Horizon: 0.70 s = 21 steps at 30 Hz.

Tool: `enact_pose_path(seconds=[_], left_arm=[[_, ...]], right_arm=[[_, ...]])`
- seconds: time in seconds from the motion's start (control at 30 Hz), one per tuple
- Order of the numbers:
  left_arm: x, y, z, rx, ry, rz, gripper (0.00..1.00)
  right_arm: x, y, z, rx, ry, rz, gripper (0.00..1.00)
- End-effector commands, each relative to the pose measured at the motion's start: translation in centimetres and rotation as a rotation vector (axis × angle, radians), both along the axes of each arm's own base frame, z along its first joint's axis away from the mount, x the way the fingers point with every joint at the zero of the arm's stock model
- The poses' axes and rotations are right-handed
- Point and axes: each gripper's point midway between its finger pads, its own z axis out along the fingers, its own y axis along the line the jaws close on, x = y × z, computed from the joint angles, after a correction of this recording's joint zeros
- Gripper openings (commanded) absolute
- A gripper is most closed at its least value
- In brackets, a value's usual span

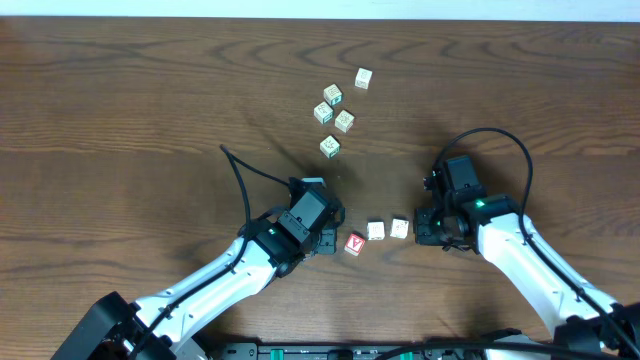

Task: Lift 5 blocks
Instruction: 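Carry held blocks to the front beside the placed blocks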

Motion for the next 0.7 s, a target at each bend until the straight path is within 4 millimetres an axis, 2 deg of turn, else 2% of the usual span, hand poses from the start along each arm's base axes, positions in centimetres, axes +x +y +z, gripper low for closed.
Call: enact_pose_path(seconds=[0.0,0.4,0.67], left_arm=[[0.1,0.4,-0.4,0.01,0.001,0.038,0.08],[0.0,0.4,-0.7,0.017,0.011,0.041,0.08],[-0.1,0.5,-2.6,0.037,0.057,0.066,0.08]], right_arm=[[-0.1,-0.2,-0.8,-0.016,0.014,0.012,0.06],[0.3,1.2,-3.8,0.028,0.068,0.093,0.05],[0.2,1.8,-3.8,0.062,0.07,0.129,0.05]])
